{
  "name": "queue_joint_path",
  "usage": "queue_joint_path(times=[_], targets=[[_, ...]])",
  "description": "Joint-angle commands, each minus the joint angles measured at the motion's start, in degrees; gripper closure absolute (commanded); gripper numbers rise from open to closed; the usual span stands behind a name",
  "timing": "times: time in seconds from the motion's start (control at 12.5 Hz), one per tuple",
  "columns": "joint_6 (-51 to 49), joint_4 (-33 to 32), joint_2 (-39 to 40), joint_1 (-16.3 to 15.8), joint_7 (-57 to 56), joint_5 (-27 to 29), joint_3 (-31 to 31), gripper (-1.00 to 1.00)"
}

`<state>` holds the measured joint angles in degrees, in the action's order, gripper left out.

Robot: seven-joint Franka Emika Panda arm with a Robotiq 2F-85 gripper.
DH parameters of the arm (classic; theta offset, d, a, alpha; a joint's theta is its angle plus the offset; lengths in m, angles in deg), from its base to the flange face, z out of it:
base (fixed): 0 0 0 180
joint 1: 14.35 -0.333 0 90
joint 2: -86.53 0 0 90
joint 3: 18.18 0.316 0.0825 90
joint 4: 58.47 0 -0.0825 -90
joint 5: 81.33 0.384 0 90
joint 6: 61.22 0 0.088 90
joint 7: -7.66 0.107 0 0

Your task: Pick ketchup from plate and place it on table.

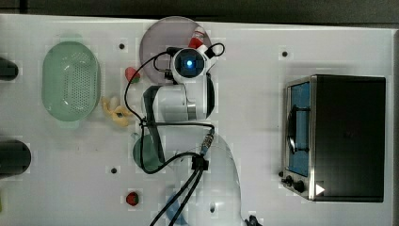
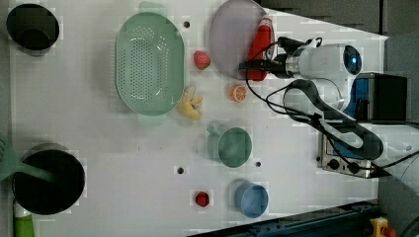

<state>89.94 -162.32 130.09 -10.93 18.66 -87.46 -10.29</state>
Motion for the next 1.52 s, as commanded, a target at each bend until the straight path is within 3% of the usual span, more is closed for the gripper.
queue_joint_path(times=[0.08, 0.24, 0.32, 0.8, 1.2, 1.52], targets=[[1.4, 0.8, -0.9, -0.5, -1.9, 0.0, -0.1, -0.91], [1.4, 0.8, -1.0, -0.5, -1.9, 0.0, -0.2, -0.43], [1.5, 0.9, -1.2, -0.5, -1.9, 0.0, -0.1, -0.30], [-0.9, 1.9, -8.2, -0.2, 0.3, 0.5, 0.0, -0.30], [-20.4, 1.2, -23.2, 0.6, 0.8, 3.9, -0.2, -0.30], [-27.9, -6.5, -35.2, 2.6, 1.8, 5.2, -1.2, -0.30]])
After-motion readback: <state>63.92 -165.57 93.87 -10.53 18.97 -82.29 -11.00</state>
